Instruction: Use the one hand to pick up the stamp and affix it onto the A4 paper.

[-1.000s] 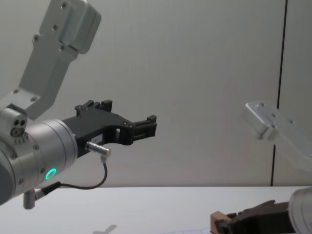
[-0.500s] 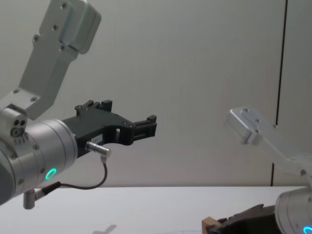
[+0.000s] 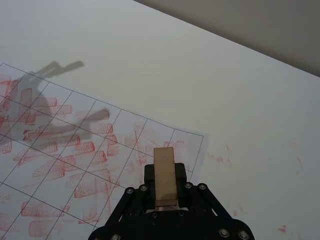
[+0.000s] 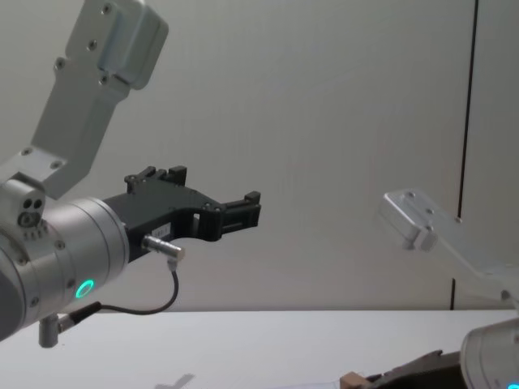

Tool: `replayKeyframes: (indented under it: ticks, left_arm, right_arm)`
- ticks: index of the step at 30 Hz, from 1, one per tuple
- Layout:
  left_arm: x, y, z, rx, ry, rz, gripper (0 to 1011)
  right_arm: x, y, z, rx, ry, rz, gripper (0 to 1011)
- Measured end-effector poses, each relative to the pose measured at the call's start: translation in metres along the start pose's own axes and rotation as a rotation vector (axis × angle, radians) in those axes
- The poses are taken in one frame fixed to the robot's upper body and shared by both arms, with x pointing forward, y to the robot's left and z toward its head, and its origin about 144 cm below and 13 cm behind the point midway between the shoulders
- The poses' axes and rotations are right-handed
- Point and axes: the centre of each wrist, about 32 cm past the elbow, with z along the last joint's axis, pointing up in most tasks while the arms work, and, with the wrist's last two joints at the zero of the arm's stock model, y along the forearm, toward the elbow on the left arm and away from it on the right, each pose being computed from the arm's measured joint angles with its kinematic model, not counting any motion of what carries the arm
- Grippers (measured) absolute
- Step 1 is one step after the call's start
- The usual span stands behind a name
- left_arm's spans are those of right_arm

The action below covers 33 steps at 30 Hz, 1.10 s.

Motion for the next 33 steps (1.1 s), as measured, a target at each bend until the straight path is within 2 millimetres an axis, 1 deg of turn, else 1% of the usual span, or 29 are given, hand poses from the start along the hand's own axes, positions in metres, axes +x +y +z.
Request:
replayKeyframes:
  ticks: [22,30,33]
  left_arm:
    - [0.0,0.0,0.0,0.0,0.0,0.0,1001]
    - [0.0,0.0,0.0,0.0,0.0,0.0,1001]
    - [0.0,0.0,0.0,0.0,0.0,0.0,1002]
  right_arm:
    - [0.004,0.001,-0.01,-0.028,0.021,0.002,217]
    - [0.004,-0.005,-0.009,0.002,0.033,-0.003,217]
    - [0.005,-0.009,-0.005,0.033,0.037,-0.01,217]
